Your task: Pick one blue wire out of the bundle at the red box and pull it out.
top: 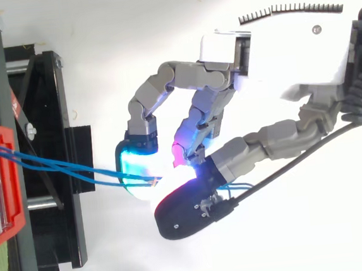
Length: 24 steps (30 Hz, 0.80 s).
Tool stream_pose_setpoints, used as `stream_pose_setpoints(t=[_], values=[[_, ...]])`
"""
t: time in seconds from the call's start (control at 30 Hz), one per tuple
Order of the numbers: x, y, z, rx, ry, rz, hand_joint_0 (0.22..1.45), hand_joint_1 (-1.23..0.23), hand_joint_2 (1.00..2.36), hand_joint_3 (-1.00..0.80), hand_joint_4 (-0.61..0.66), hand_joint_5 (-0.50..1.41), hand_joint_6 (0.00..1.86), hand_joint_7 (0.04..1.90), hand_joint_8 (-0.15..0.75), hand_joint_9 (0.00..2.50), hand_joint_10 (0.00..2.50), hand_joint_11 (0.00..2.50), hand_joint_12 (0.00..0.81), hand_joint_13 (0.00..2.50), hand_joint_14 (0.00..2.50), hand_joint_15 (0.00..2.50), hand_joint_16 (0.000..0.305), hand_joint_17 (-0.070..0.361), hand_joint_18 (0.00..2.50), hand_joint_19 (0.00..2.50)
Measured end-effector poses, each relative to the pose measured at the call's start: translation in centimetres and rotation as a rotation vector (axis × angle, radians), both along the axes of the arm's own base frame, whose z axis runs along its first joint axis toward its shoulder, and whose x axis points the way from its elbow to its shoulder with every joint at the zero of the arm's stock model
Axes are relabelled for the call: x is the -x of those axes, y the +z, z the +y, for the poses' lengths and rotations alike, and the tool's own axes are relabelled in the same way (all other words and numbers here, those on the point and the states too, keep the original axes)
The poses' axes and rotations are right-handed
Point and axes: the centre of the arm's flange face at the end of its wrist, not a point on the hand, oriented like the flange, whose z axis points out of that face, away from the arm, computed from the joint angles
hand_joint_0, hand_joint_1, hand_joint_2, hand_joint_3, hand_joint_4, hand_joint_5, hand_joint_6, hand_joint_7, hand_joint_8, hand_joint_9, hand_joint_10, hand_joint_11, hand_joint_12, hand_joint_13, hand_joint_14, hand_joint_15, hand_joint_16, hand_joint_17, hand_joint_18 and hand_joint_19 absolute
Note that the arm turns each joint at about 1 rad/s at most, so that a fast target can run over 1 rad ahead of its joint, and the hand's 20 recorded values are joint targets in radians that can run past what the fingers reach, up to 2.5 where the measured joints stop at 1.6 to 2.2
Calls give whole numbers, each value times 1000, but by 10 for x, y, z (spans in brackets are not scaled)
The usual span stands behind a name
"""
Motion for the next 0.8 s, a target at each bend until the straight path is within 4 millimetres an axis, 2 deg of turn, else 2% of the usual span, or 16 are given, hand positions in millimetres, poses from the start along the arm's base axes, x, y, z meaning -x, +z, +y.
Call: stream_pose_setpoints(t=[0.07, 0.17, 0.23, 0.3, 0.37, 0.4, 0.6, 0.7, 0.8], values=[[0, 0, 0, 0, 0, 0, 489, -478, 1000, -500, 29, -198, 911, 825, 306, 1136, 13, 789, 393, 1020, 21, 632, 44, 98, 879, 613], [0, 0, 0, 0, 0, 0, 491, -458, 1000, -500, 34, -198, 909, 822, 314, 1131, 14, 786, 395, 1013, 20, 637, 43, 98, 861, 619], [0, 0, 0, 0, 0, 0, 536, -495, 1000, -500, 28, -197, 908, 864, 307, 1125, 17, 792, 383, 1002, 22, 648, 41, 93, 842, 639], [0, 0, 0, 0, 0, 0, 586, -606, 1000, -494, 30, -198, 914, 884, 303, 1131, 17, 803, 378, 1009, 23, 642, 40, 90, 863, 629], [0, 0, 0, 0, 0, 0, 639, -706, 1011, -370, 17, -198, 925, 897, 304, 1140, 16, 805, 376, 1024, 21, 641, 40, 91, 887, 622], [0, 0, 0, 0, 0, 0, 657, -732, 1014, -327, -16, -198, 926, 947, 306, 1137, 15, 820, 373, 1027, 23, 635, 40, 90, 908, 613], [0, 0, 0, 0, 0, 1, 729, -784, 1016, -284, -162, -216, 966, 959, 300, 1094, 14, 823, 361, 1036, 21, 632, 40, 90, 948, 584], [0, 0, 0, 0, 0, 1, 760, -794, 1017, -285, -171, -233, 965, 1069, 253, 1074, 13, 780, 355, 1035, 21, 629, 40, 89, 945, 598], [0, 0, 0, 0, 0, 1, 768, -802, 1017, -287, -266, -236, 945, 1140, 182, 989, 11, 535, 332, 1010, 21, 555, 40, 89, 941, 570]])
